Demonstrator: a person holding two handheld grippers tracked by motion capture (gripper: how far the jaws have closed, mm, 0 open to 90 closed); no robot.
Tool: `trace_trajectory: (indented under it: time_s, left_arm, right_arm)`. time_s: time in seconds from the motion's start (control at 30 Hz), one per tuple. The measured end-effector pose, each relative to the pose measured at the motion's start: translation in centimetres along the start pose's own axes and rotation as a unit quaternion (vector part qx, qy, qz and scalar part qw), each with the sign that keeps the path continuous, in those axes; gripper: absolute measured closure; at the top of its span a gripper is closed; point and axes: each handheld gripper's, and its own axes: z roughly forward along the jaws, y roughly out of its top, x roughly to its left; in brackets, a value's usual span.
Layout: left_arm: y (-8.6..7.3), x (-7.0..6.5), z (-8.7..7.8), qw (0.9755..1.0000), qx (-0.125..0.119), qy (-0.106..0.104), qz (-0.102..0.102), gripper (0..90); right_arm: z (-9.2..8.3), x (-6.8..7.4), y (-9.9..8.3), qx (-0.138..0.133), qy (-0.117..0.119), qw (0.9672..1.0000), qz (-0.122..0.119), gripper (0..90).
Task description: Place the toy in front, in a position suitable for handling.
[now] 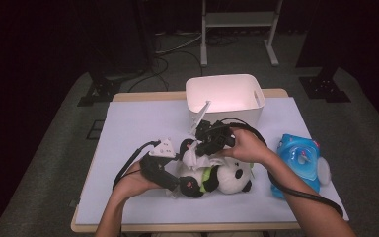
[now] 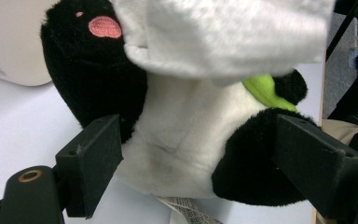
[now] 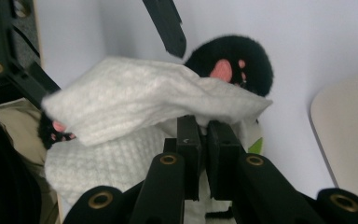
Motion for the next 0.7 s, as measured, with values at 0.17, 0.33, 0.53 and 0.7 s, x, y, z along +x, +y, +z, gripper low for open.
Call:
trace_trajectory:
  time_s: [0.17,0.33,0.53,0.7]
  left_arm:
    - [0.0,0.0,0.1,1.0000,0.001,0.000,0.002,15.3]
    - [0.0,0.0,0.1,1.0000,0.001,-0.004,-0.001,15.4]
    - [0.0,0.0,0.1,1.0000,0.006,-0.006,0.004,15.4]
    - [0.0,-0.1,0.1,1.0000,0.005,-0.005,0.002,15.4]
  right_arm:
    - [0.5,-0.2,-0.8,0.027,0.002,0.9996,0.008,84.2]
    - [0.2,0.0,-0.1,0.006,0.010,0.9999,0.003,84.3]
    - [-0.9,-1.0,0.2,-0.020,0.009,0.9997,0.014,84.3]
    - [-0.5,-1.2,0.7,-0.014,0.011,0.9997,0.016,84.3]
